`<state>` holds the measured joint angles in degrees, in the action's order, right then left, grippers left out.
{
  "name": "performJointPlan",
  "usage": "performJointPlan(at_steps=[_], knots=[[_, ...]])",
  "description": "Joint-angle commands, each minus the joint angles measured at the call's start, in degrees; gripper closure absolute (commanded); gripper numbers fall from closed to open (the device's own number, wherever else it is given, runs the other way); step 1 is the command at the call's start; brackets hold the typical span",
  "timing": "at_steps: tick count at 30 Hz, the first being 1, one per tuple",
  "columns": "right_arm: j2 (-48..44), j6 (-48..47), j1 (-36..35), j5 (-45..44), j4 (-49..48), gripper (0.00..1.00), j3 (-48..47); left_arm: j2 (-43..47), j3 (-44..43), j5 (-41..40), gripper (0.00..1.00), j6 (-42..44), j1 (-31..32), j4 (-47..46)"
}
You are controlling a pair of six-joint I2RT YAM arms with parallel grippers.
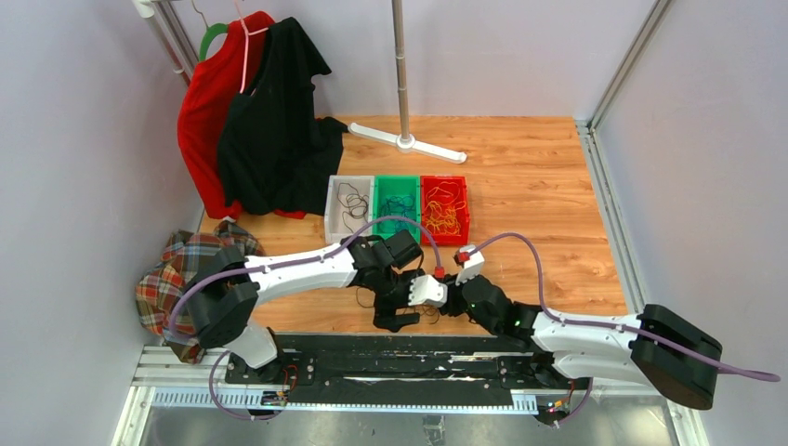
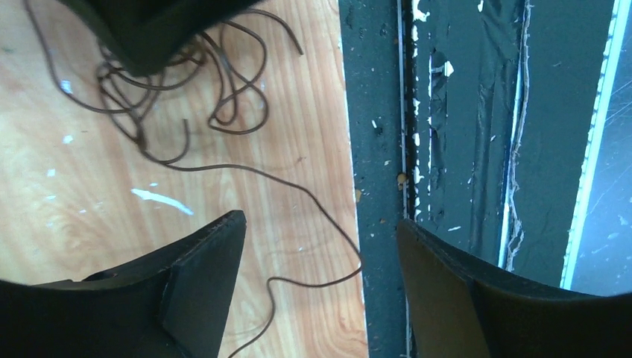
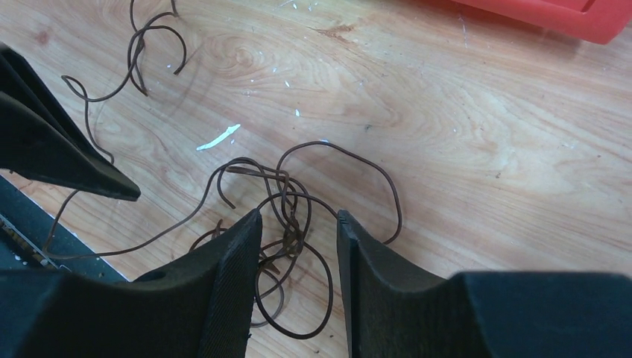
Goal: Untangle the cables
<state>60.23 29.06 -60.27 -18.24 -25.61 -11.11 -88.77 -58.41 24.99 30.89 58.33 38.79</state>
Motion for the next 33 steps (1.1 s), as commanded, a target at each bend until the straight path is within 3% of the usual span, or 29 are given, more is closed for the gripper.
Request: performJointPlan(at_steps=[1, 5, 8, 10, 14, 16, 22, 28, 30, 33], knots=[[-1.93, 1.90, 1.11, -1.80, 0.32, 0.59, 2.06, -1.68, 3.52, -1.05, 0.22, -3.55, 1.39, -4.99], [-2.71, 2.45, 1.30, -1.71, 0.17, 0.59, 2.98, -2.88, 4.94, -5.97, 0.26, -4.44, 1.77, -9.02], [-3.18, 2.66, 1.38, -1.37, 0.12, 0.59, 3.41, -4.38, 4.90, -12.56, 0.39, -6.21, 1.93, -11.21], [-3.48, 2.62, 1.38, -1.31, 0.12, 0.59, 3.67, -4.37, 5.01, -17.26, 0.53, -6.62, 1.95, -12.61], [-4.52, 2.50, 1.62, -1.25, 0.67, 0.60, 4.07, -0.46, 5.03, -23.10, 0.90, -5.53, 1.75, -12.77], [-5.59, 1.94, 1.72, -1.44, 1.30, 0.60, 4.24, 2.91, 3.74, -22.79, 0.98, -4.62, 1.51, -9.95], [-12.70, -2.77, 1.80, -2.06, 3.66, 0.56, 3.64, 10.45, -6.59, -15.02, 0.99, -2.76, 0.81, 6.35], [-20.78, -10.28, 1.82, 0.42, 5.47, 0.41, 0.48, 13.00, -13.93, -10.01, 0.99, -0.34, 0.78, 16.88], [-22.01, -13.85, 1.82, 3.47, 3.65, 0.32, -0.57, 13.10, -15.70, -9.33, 0.99, 0.71, 0.76, 19.07], [-19.98, -19.10, 1.67, 7.85, 0.68, 0.29, -3.34, 12.86, -18.25, -8.63, 0.99, 2.94, 0.79, 22.41]])
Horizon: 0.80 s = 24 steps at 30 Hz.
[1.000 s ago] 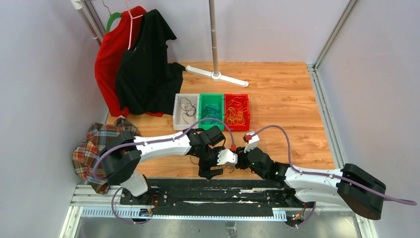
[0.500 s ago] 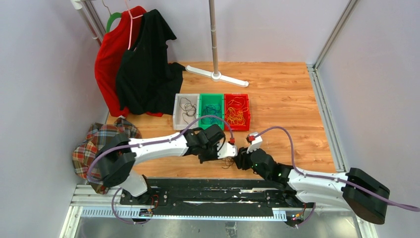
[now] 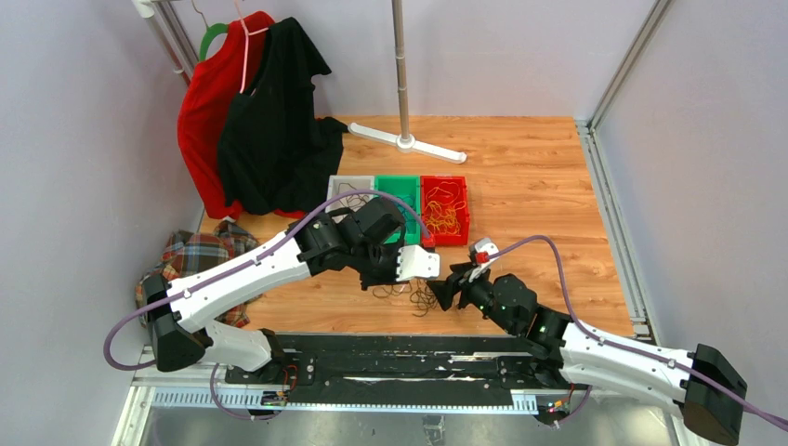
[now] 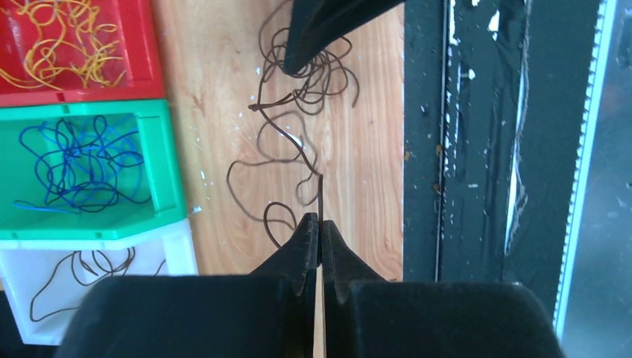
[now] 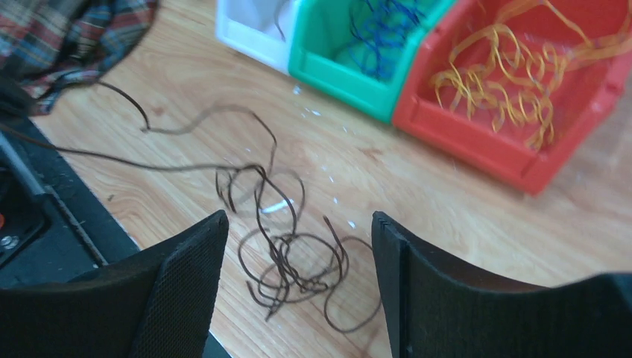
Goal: Untangle the cables
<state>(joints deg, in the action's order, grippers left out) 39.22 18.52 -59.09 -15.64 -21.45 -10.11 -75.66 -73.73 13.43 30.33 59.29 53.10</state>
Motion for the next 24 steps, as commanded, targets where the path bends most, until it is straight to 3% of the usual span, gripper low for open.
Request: performJointPlan(at_steps=[1, 9, 17, 24], knots=[[2.23, -9.39, 0.47, 5.79, -3.03, 0.29, -5.79, -0.44, -4.51, 3.03, 0.99, 4.08, -0.18, 9.08], [13.47, -12.50, 0.38, 10.70, -8.14, 0.28, -10.63, -0.41, -10.71, 4.31, 0.99, 5.77, -0.22, 12.94], [24.00, -9.55, 0.38, 10.32, -16.32, 0.36, -12.16, -0.10, -13.63, 4.40, 1.00, 6.97, -0.22, 15.15], [19.99, -5.54, -0.06, 10.34, -15.51, 0.37, -8.68, -0.72, -14.51, -0.23, 0.99, 7.18, -0.15, 15.07]])
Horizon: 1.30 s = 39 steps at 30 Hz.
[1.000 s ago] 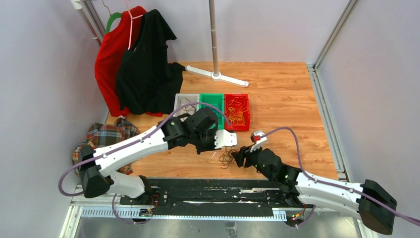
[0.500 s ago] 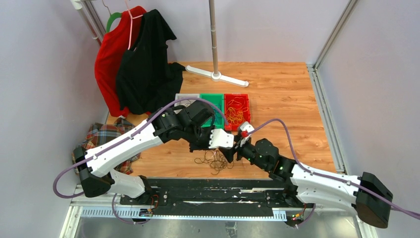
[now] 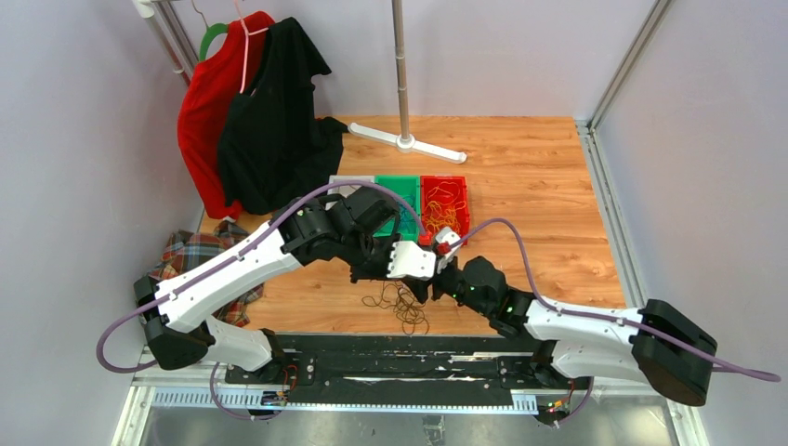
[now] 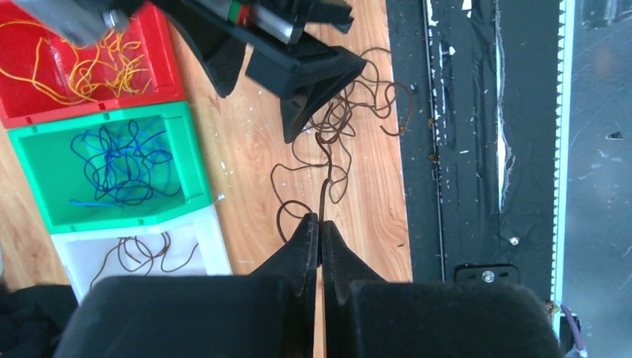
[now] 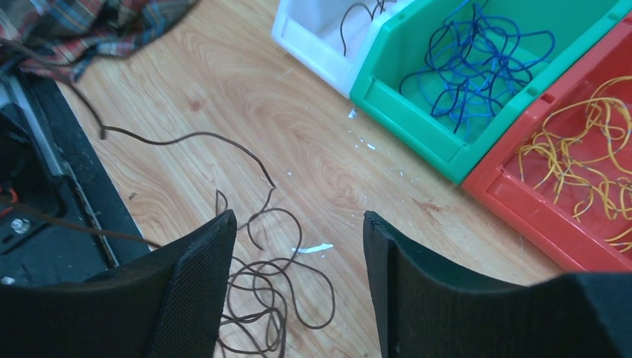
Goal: Untangle the cables
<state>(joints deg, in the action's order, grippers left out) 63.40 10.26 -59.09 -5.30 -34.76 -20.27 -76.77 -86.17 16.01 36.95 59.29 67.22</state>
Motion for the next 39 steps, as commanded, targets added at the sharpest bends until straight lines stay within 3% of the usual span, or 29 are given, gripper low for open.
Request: performJointPlan(at_steps=[1, 7, 10, 22, 28, 33, 39], knots=[[-6.12, 3.00, -0.13, -0.73, -0.86, 0.37, 2.30, 0.18, -2.51, -3.74, 1.00, 0.31, -0.17, 0.92], [-20.55, 3.80, -0.30, -2.47, 4.99, 0.35, 6.47, -0.78, -4.11, -5.16, 0.99, -0.86, -0.16, 0.88], [-23.44, 3.43, -0.78, -0.37, 6.26, 0.35, 5.52, -1.07, -4.66, -5.00, 0.99, -0.78, -0.16, 0.92], [-4.86, -0.68, -1.55, 7.75, -4.90, 0.35, -5.76, -2.57, -5.73, -4.21, 1.00, 0.85, -0.19, 0.90], [1.05, -0.70, -1.60, 8.17, -6.74, 0.44, -8.87, -1.27, -6.06, -3.55, 1.00, 1.46, -0.21, 0.98], [0.00, 0.88, -1.58, 7.60, -6.60, 0.45, -6.15, -1.00, -6.55, -5.33, 1.00, 2.42, -0.17, 0.93], [-9.81, 1.83, -1.60, 1.46, -1.75, 0.41, -0.17, -0.61, -7.23, -7.59, 1.00, 3.89, -0.14, 0.95]])
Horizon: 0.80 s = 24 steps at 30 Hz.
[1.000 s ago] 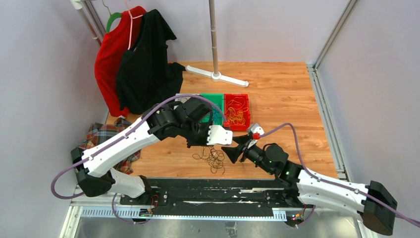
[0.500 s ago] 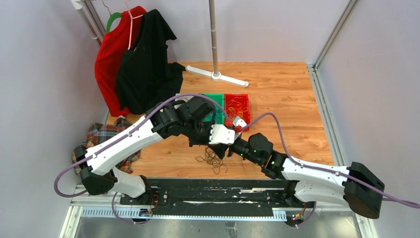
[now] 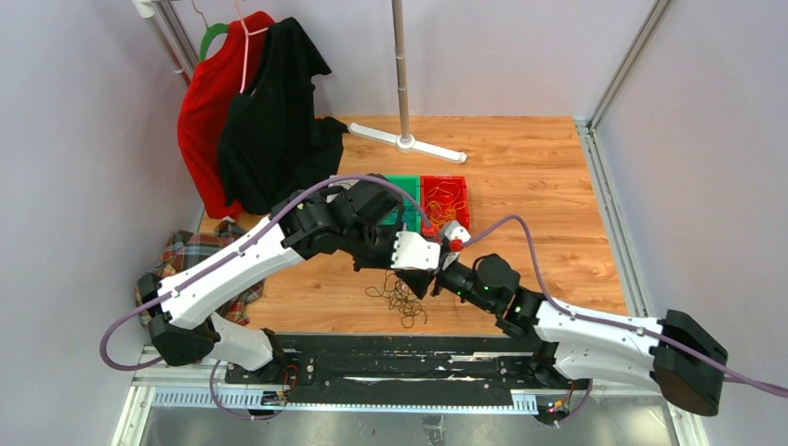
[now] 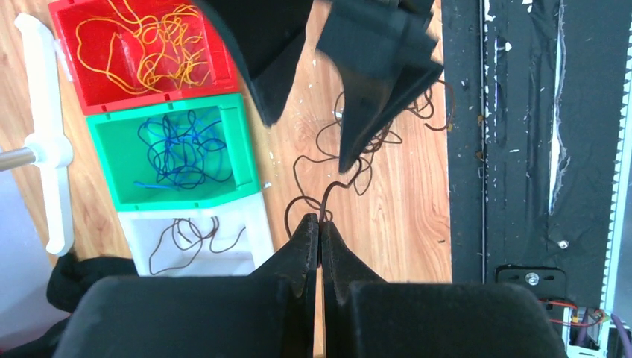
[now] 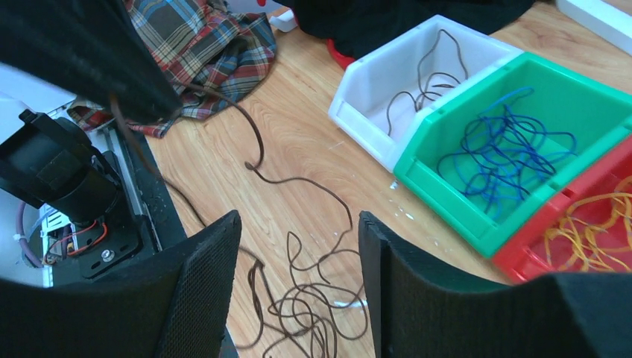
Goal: Untangle the cables
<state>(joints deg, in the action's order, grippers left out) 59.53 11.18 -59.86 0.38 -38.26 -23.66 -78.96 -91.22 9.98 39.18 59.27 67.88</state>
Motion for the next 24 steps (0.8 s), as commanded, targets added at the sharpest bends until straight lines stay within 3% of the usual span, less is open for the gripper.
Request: performJointPlan(at_steps=[1, 7, 12, 16, 20, 24], knots=[[-7.69, 0.94, -0.80, -4.67, 2.43, 0.40, 3.99, 1.68, -2.27, -1.50, 1.00, 1.82, -0.15, 0.28], [-12.58, -0.13, -0.79, 0.64, 4.52, 0.40, 3.86, 0.69, -3.81, -2.38, 0.99, 1.61, -0.17, 0.34], [-9.99, -0.89, -0.79, 6.60, 4.53, 0.40, 0.20, 0.38, -4.22, -2.46, 1.00, 1.85, -0.17, 0.33], [-5.95, -1.31, -0.75, 6.13, 1.36, 0.42, -0.87, 0.41, -4.21, -1.93, 1.00, 1.81, -0.13, 0.32], [-2.55, -2.13, -0.70, 5.26, -1.42, 0.47, -2.47, 0.53, -3.97, -1.63, 0.99, 1.62, -0.03, 0.41], [-0.18, -2.48, -0.70, 5.19, -2.96, 0.58, -3.84, 0.86, -4.14, -1.54, 1.00, 1.65, -0.06, 0.33]])
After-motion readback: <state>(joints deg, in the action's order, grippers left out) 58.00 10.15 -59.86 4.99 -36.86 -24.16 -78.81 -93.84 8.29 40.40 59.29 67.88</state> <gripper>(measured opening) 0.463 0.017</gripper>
